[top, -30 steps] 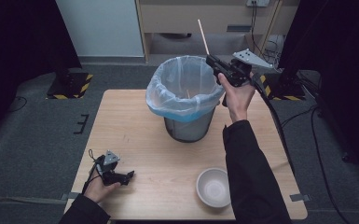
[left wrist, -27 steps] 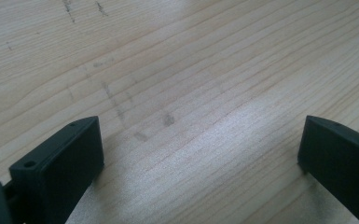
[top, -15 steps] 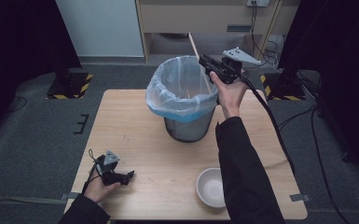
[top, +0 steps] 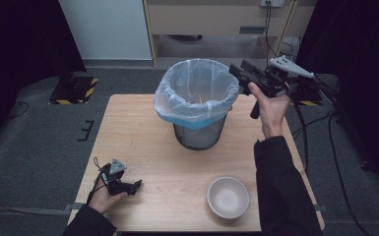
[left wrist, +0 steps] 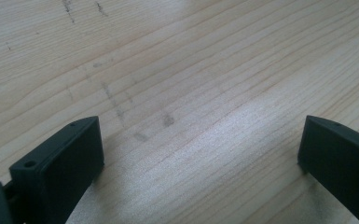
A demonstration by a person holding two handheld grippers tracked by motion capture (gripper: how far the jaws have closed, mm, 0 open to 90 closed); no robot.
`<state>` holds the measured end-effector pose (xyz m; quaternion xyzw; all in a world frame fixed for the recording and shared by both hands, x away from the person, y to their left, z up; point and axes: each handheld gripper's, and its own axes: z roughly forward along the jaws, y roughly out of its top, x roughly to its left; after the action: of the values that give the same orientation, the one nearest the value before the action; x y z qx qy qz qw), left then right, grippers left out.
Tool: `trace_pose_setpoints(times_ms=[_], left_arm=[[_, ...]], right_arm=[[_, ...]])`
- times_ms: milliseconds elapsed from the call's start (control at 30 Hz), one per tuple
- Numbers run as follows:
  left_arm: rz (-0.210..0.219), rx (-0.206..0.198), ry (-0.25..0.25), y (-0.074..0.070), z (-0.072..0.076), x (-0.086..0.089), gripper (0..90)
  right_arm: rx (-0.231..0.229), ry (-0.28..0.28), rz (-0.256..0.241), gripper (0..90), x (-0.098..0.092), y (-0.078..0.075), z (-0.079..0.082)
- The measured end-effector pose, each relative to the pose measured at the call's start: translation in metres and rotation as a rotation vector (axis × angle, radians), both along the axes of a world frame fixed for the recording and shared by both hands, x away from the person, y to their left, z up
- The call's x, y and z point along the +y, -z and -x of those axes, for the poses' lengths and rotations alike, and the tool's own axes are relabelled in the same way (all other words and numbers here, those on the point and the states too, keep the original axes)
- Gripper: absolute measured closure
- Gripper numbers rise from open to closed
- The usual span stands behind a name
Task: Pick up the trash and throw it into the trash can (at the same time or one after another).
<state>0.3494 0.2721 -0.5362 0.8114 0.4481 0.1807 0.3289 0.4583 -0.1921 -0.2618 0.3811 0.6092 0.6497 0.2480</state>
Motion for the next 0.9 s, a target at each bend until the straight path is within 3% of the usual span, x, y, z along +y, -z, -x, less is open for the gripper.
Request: trace_pose_setpoints(times_ms=[200,367,600,767,900], left_arm=[[0.000,0.000,-0.001,0.000,0.000,0.000,0.0],[0.000,0.000,-0.002,0.000,0.000,0.000,0.0],[0.000,0.000,-0.003,0.000,0.000,0.000,0.0],[0.000,0.000,-0.003,0.000,0.000,0.000,0.0],[0.001,-0.001,-0.001,0.000,0.000,0.000,0.0]], right_arm=[[0.031,-0.038,-0.017,44.7,-0.038,0.029,0.043],[0.065,-0.027,0.013,42.4,-0.058,0.061,0.073],[0.167,-0.050,0.095,39.7,-0.064,0.114,0.108],[0.244,-0.068,0.166,39.1,-0.063,0.147,0.120],[0.293,-0.081,0.166,39.7,-0.064,0.170,0.129]])
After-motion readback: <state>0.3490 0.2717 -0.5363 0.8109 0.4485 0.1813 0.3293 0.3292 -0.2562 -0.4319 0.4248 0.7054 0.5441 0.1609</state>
